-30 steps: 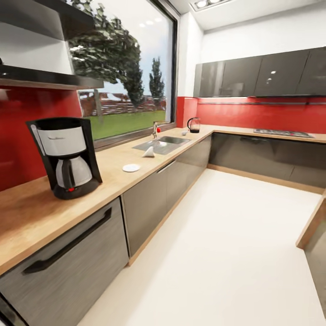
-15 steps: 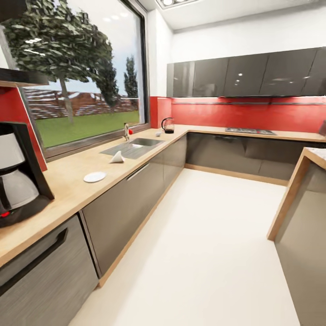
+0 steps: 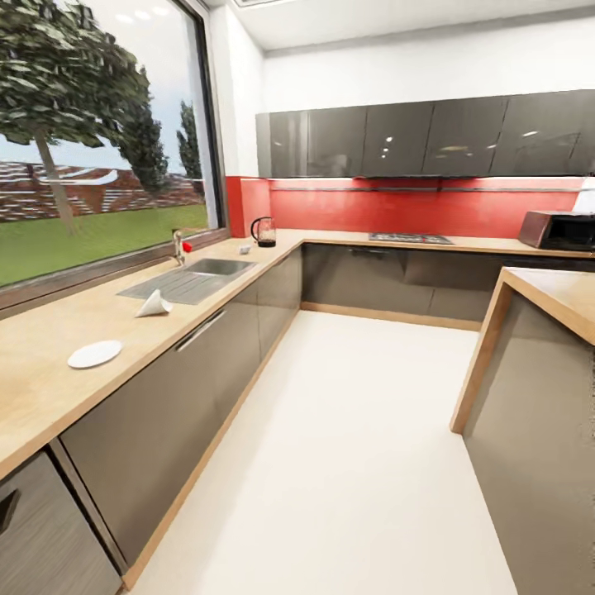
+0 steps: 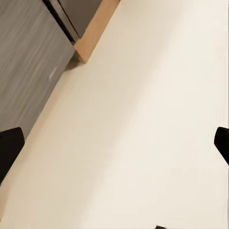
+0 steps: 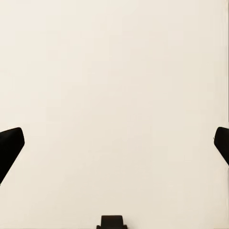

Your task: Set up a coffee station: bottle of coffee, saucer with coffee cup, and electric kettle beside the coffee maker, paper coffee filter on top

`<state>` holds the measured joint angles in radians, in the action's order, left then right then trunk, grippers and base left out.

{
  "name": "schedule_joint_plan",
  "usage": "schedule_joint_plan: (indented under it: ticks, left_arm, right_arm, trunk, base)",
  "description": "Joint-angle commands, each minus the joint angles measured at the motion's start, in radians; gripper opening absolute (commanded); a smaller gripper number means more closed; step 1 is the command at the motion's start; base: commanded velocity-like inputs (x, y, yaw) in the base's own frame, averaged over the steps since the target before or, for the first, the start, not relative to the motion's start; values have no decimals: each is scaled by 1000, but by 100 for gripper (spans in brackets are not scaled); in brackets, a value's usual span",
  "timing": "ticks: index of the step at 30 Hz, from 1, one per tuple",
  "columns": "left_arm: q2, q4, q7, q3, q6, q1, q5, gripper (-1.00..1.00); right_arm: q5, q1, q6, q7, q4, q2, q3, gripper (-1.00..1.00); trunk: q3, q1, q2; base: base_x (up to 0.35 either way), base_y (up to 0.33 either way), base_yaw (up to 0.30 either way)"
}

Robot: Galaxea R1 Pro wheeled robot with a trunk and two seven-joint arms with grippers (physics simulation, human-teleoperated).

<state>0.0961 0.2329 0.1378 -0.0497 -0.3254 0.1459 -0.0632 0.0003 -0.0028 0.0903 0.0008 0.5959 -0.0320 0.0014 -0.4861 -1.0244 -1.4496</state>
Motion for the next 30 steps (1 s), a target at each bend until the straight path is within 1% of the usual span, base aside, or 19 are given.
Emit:
schedule_joint_plan:
  ticks: [1,5,12,19,30]
  left_arm:
    - [1,-3,-1,0,-4,-1,-6,100]
    - [3,-9,-1,2,-8,-7,-5,100]
    - [6,-11,-1,1,-13,-8,-4,100]
    - [7,-12,-1,1,-13,-8,-3,100]
    - [7,-13,-1,2,-12,-8,-3,100]
  right_arm:
    - [0,0,7,-1,-1,0,0,100]
    - [0,0,12,-3,-6,-3,0,100]
    - [4,0,12,3,-34,-5,7,100]
    - [6,0,13,5,-64,-6,10,100]
    - [2,0,15,-3,-65,-7,1,100]
  trunk:
    - [0,-1,0]
    - [2,-1,0]
    - [2,-1,0]
    - [2,-1,0]
    - [2,-1,0]
  base:
    - [320,-1,-245]
    - [320,-1,-153]
    - [319,-71,-27]
    - [307,-131,-2]
    - [283,-166,0]
